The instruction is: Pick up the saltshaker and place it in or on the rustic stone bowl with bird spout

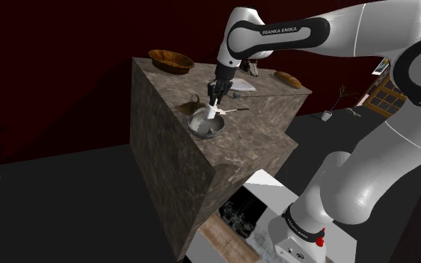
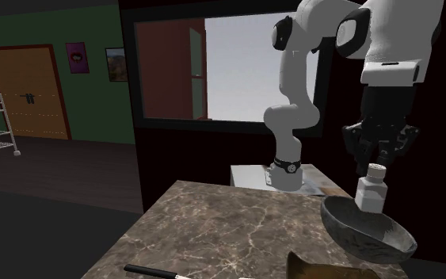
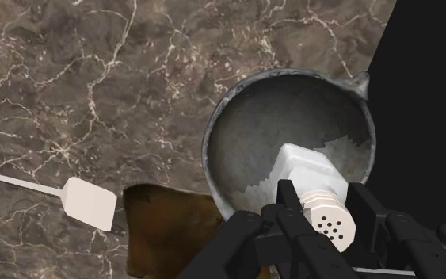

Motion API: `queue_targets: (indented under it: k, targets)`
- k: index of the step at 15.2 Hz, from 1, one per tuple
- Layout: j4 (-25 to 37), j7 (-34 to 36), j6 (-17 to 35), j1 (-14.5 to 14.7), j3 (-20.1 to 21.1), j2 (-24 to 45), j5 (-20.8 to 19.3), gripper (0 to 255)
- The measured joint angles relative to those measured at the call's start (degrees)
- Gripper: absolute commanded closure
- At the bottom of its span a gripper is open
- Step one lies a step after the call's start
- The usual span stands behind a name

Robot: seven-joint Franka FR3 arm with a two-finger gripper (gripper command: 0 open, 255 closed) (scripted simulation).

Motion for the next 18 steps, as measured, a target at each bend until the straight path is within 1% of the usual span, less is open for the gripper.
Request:
queue_targets:
  k: [6,7,13,18]
  targets:
    - [-0.3,0.1,0.3,0.0,0.0,0.0,0.0,255]
    - [-0.3,0.1,0.3,0.0,0.0,0.0,0.0,0]
    - [-0.3,0.1,0.3,0.0,0.0,0.0,0.0,0]
    - [4.7,0.3,-5.9,0.1,0.2,-1.4,-0.2,0]
